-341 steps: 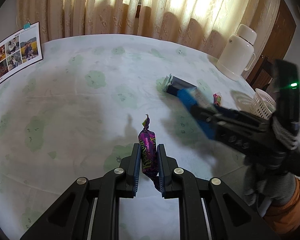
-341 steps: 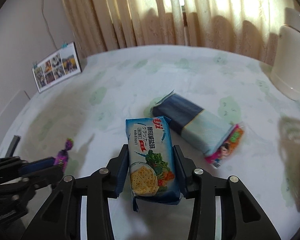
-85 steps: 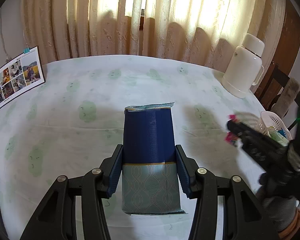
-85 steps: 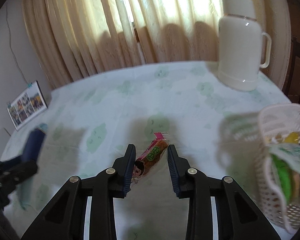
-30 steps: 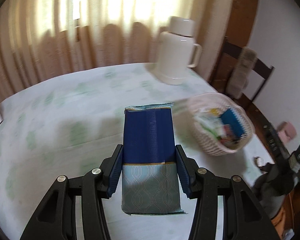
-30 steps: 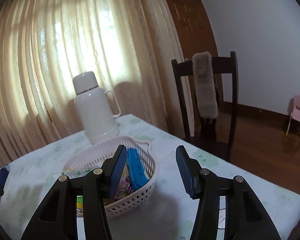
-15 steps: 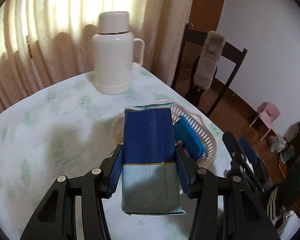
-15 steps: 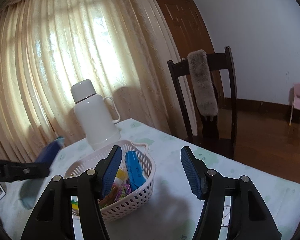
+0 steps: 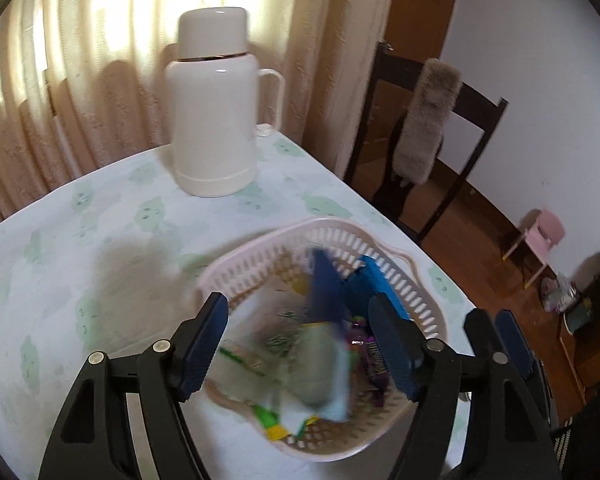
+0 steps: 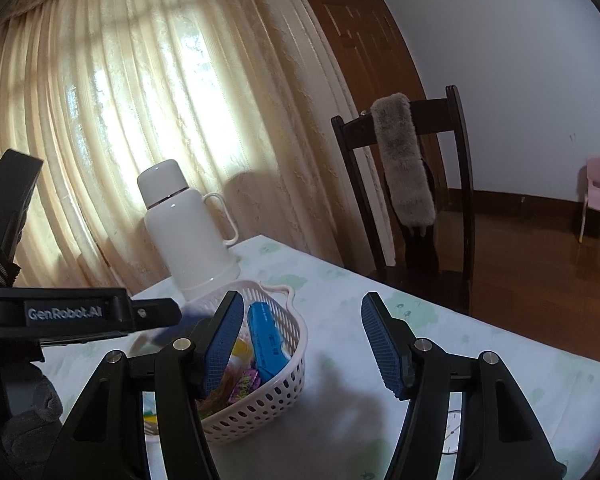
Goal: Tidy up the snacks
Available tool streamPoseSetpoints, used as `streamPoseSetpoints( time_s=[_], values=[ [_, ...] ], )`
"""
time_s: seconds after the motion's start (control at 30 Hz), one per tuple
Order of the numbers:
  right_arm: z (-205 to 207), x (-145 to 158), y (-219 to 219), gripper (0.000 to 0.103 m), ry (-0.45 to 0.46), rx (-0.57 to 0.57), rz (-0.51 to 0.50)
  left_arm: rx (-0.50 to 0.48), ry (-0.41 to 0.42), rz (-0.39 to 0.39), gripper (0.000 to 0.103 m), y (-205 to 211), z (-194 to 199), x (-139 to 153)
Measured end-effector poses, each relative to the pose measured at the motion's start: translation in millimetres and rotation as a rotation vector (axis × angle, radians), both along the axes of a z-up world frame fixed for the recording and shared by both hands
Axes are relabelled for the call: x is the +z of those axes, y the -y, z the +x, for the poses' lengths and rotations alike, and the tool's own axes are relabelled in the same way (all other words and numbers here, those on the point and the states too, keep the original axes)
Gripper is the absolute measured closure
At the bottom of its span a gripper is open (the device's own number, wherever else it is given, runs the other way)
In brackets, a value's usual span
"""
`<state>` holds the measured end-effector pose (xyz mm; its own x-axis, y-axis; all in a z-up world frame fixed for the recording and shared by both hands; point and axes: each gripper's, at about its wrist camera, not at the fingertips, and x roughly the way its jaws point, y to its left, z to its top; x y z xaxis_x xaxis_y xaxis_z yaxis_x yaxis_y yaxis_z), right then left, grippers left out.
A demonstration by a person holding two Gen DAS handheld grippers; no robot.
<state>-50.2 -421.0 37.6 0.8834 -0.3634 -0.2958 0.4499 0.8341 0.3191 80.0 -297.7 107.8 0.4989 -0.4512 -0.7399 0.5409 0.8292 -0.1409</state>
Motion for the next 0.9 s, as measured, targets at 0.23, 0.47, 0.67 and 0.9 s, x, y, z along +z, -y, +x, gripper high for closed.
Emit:
streamPoseSetpoints(
  time_s=[0.23,0.47,0.67,0.9],
  values=[
    [-2.3,0.1,1.0,0.041,0.001,-0.005,-0.003,0.065,0.035,0.021,0.034,-21.6,-5.9,1.8],
    [-4.2,-0.1,1.1,0.037,0.006,-0.013,-0.014,0.177,0.191,0.099,0.023,-43.1,-29.8,8.5],
    [-13.5,1.8,2.0,0.022,0.05,-0.015,-0.009,0.214,0.269,0.139,0.007,-57.8,-43.8,10.5],
    [-23.7,-1.7,0.0,0.017,0.063,0.035,0.039,0.241,0.332,0.17,0.003,-74.3,-50.9,12.1]
  ],
)
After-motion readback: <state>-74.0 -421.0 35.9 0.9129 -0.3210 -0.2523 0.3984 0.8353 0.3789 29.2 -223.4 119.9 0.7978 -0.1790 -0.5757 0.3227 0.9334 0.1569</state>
